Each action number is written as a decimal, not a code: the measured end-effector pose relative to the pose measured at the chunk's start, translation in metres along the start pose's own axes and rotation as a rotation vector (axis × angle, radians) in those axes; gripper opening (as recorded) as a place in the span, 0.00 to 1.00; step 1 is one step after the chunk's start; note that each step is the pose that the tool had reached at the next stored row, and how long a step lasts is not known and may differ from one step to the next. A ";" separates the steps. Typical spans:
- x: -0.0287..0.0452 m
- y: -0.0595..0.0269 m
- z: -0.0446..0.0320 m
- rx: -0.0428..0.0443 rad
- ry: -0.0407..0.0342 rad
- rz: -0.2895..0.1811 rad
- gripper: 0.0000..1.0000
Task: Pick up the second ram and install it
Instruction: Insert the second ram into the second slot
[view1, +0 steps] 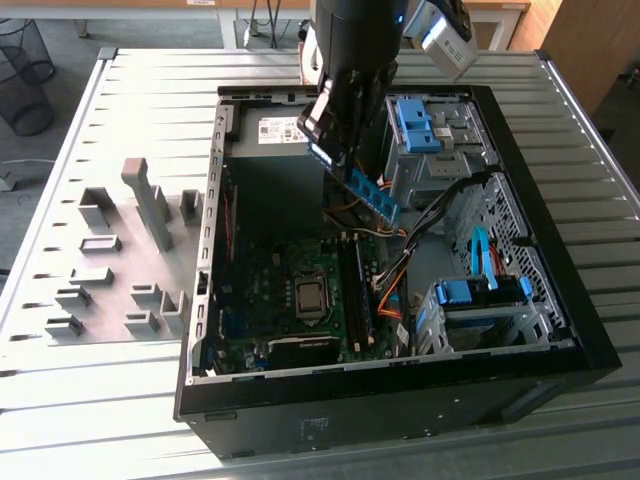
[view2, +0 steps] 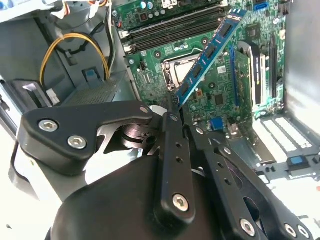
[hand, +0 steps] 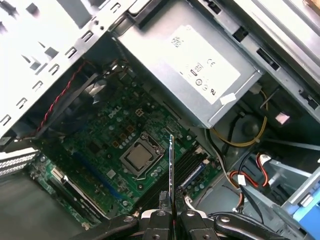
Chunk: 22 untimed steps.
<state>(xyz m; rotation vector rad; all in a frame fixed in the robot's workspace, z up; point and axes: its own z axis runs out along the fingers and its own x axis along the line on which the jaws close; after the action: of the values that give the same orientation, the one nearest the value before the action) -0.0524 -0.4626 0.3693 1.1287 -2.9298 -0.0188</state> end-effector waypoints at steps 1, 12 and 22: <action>0.0000 0.0000 0.0001 0.0001 -0.0001 0.017 0.14; 0.0000 0.0000 0.0001 0.0003 -0.0004 0.049 0.14; 0.0000 0.0000 0.0003 0.0005 -0.0008 0.091 0.14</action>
<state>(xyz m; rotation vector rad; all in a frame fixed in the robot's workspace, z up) -0.0524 -0.4626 0.3690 0.9950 -2.9783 -0.0183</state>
